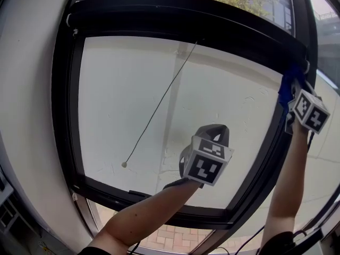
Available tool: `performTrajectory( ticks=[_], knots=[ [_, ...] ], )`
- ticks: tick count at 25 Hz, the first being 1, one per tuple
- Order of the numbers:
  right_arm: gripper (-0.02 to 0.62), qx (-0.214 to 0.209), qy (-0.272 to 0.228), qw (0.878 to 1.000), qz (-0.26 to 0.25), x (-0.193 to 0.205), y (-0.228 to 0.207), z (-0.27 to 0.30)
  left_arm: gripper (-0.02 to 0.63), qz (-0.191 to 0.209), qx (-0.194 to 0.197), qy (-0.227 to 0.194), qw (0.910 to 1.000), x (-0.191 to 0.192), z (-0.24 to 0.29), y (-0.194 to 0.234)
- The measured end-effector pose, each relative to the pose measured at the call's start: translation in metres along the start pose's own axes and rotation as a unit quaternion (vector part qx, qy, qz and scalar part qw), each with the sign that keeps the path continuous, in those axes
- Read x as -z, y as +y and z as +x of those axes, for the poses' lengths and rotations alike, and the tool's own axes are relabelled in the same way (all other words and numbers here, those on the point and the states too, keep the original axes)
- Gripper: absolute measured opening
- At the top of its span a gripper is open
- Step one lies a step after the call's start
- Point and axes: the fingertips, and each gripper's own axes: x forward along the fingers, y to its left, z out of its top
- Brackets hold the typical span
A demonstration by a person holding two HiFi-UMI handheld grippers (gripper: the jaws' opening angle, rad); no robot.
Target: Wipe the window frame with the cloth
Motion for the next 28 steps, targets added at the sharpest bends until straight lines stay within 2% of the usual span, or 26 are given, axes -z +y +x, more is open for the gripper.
performTrajectory(
  ticks=[3,6,9,16,22,28],
  knots=[
    [0.100,-0.002,-0.019,1.000,-0.005,-0.011,0.006,-0.010,-0.006,0.007,0.002,0.003,1.0000,0.001,0.002,-0.004],
    [0.100,-0.050,-0.057,0.997,0.017,-0.013,0.016,-0.018,-0.008,0.001,0.003,0.008,1.0000,0.005,-0.002,-0.004],
    [0.100,-0.080,-0.069,0.994,0.036,-0.017,0.039,-0.036,-0.008,0.000,0.003,0.008,1.0000,0.006,-0.008,-0.002],
    [0.100,-0.121,-0.043,0.989,0.068,-0.006,0.101,-0.074,-0.008,0.002,0.009,-0.001,1.0000,-0.002,-0.040,0.011],
    [0.100,-0.159,-0.027,0.982,0.095,0.001,0.154,-0.105,-0.007,0.019,-0.018,0.014,0.9996,0.000,-0.095,0.048],
    [0.100,-0.187,0.001,0.973,0.139,0.026,0.197,-0.134,-0.008,0.007,-0.025,0.026,0.9993,0.006,-0.139,0.079]
  ],
)
